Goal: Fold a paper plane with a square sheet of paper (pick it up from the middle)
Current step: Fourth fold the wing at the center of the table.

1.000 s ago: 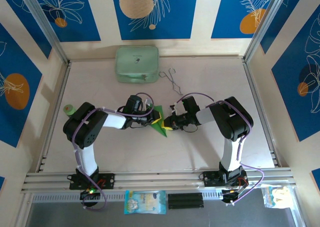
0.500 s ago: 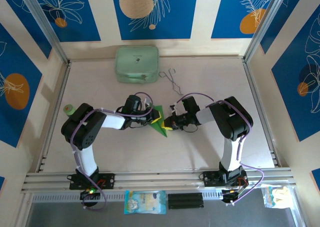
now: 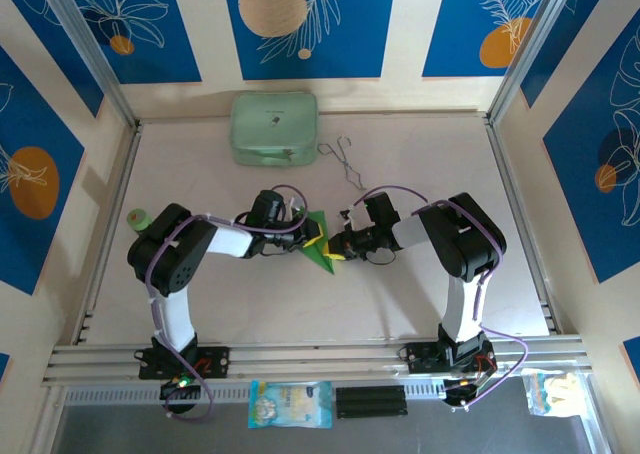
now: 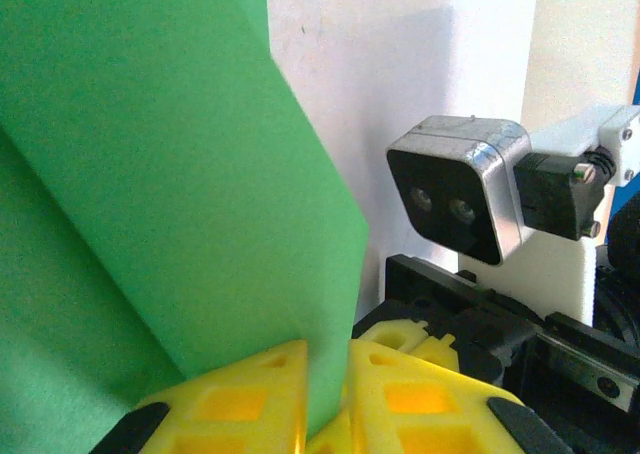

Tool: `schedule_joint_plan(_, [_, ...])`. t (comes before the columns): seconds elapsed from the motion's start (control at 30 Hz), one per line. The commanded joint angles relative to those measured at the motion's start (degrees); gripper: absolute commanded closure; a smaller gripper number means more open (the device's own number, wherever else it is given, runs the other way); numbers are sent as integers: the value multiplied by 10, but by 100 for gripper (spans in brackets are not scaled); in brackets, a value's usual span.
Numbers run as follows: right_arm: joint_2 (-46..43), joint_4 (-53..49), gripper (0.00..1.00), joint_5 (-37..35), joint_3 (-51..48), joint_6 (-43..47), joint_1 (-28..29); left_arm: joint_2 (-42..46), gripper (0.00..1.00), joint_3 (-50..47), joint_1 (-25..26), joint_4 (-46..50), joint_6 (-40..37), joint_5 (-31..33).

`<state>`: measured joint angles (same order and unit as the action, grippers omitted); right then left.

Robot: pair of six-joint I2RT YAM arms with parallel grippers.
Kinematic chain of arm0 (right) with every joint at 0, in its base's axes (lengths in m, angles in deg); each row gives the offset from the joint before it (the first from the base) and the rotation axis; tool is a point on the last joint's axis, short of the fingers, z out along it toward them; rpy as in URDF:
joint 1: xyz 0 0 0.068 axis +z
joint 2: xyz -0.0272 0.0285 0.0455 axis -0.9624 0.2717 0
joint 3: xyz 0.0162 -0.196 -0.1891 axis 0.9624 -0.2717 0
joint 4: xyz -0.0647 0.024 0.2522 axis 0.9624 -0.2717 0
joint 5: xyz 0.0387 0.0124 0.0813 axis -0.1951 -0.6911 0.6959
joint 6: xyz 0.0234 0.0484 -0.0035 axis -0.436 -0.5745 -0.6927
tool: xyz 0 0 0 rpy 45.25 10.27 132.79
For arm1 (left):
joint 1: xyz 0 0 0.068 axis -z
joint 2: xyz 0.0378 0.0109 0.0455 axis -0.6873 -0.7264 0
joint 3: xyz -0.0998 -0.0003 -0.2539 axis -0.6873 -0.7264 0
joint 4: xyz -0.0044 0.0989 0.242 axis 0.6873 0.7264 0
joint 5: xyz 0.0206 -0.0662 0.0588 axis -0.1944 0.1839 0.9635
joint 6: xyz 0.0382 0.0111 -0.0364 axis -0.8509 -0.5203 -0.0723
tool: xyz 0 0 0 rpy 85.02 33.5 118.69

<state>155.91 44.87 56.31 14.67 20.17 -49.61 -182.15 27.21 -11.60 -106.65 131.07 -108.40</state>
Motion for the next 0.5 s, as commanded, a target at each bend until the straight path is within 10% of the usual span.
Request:
schedule_joint_plan(0.0, [20, -51, 93, -32, -5, 2, -11, -10, 81, 17, -4, 5, -7, -8])
schedule_joint_plan(0.47, [0, -74, 87, -31, 5, 1, -12, -17, 81, 34, -2, 36, -9, 0])
